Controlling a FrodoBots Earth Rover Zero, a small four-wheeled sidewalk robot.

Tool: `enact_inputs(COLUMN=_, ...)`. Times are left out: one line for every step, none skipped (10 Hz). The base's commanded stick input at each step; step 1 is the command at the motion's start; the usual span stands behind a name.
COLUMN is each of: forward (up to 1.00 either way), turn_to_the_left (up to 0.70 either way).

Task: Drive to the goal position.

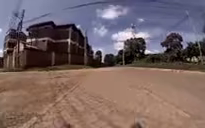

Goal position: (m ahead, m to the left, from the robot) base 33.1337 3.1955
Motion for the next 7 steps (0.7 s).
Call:
enact_inputs(forward=1.00, turn_to_the_left=0.00)
enact_inputs(forward=1.00, turn_to_the_left=0.00)
enact_inputs(forward=1.00, turn_to_the_left=0.00)
enact_inputs(forward=1.00, turn_to_the_left=-0.14)
enact_inputs(forward=1.00, turn_to_the_left=-0.36)
enact_inputs(forward=1.00, turn_to_the_left=-0.35)
enact_inputs(forward=1.00, turn_to_the_left=-0.25)
